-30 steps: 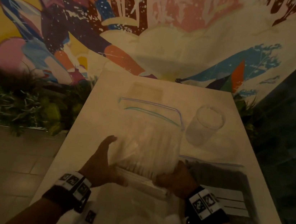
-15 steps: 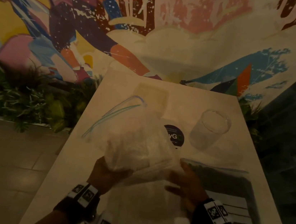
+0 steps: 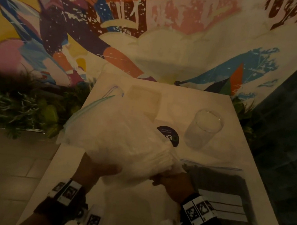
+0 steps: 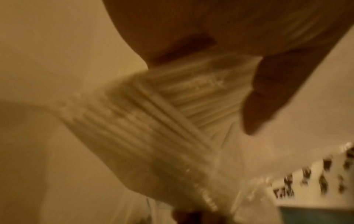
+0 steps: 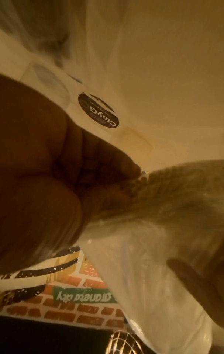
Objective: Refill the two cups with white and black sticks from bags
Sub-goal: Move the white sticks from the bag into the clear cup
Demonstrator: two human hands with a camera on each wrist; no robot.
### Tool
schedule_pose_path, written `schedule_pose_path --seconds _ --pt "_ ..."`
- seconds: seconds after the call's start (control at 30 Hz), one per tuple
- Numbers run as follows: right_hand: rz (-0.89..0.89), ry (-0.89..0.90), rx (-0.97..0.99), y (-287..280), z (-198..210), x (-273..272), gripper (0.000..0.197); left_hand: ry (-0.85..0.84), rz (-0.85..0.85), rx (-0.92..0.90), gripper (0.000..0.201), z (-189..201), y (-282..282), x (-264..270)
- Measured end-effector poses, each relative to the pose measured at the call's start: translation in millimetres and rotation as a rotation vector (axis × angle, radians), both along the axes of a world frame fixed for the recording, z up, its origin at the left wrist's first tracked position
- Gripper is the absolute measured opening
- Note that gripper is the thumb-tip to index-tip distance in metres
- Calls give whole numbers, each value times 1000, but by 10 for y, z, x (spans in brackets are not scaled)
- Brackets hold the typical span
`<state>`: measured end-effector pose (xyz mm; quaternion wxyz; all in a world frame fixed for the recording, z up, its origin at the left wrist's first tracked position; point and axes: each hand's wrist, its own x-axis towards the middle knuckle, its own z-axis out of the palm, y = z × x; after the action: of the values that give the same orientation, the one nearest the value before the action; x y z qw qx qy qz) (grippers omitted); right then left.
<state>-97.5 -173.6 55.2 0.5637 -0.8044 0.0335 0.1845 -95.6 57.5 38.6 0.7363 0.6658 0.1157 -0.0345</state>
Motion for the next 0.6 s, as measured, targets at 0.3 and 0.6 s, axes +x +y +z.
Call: schedule_pose_path --seconds 0.3,0.6 --pt "-83 -178 134 78 -13 -109 39 133 -527 509 119 217 -202 -191" --pt "151 2 116 -80 152 -144 84 36 -385 479 115 122 -248 -272"
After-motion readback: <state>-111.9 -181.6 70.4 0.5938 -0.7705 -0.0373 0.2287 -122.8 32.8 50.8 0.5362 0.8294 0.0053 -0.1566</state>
